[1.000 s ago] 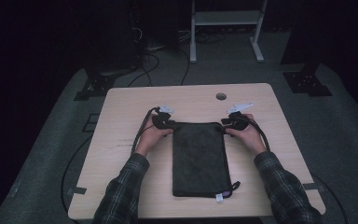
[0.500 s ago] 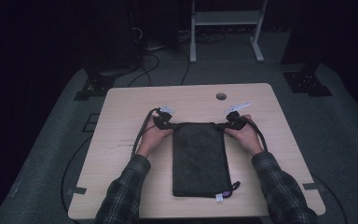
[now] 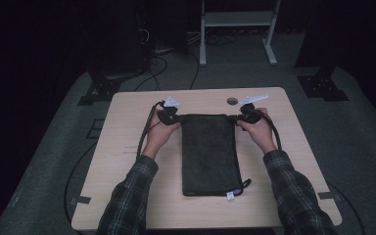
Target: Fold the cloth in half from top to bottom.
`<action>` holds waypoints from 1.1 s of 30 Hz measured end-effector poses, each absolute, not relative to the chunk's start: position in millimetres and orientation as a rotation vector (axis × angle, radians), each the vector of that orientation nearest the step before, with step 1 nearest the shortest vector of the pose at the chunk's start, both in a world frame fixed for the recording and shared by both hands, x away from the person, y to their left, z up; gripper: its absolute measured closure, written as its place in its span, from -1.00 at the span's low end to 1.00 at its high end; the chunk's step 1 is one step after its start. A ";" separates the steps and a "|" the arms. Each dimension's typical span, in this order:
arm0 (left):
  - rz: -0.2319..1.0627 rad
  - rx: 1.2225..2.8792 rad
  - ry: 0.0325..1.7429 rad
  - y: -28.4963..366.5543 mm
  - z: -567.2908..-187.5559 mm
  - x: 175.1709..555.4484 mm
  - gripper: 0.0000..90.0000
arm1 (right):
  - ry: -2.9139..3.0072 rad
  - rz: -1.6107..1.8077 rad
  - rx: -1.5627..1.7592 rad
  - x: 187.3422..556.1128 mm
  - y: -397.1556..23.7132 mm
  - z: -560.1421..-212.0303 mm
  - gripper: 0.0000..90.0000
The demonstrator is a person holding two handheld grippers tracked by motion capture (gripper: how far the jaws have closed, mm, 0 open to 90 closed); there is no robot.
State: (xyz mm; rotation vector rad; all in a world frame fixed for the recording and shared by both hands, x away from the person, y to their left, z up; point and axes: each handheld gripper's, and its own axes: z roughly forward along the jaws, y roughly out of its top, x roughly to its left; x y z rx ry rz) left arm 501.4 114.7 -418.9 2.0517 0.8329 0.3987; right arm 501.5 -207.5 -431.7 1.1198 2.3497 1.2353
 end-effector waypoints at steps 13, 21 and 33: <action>0.282 2.041 0.739 125.2 -408.8 455.6 0.86 | 2.361 1.371 1.015 460.6 -221.1 -420.9 0.84; 0.252 2.028 0.735 129.5 -416.1 426.8 0.86 | 2.373 1.402 0.997 434.6 -223.2 -427.0 0.84; 0.211 2.053 0.683 132.2 -419.8 384.5 0.86 | 2.408 1.418 0.942 386.2 -225.6 -431.5 0.84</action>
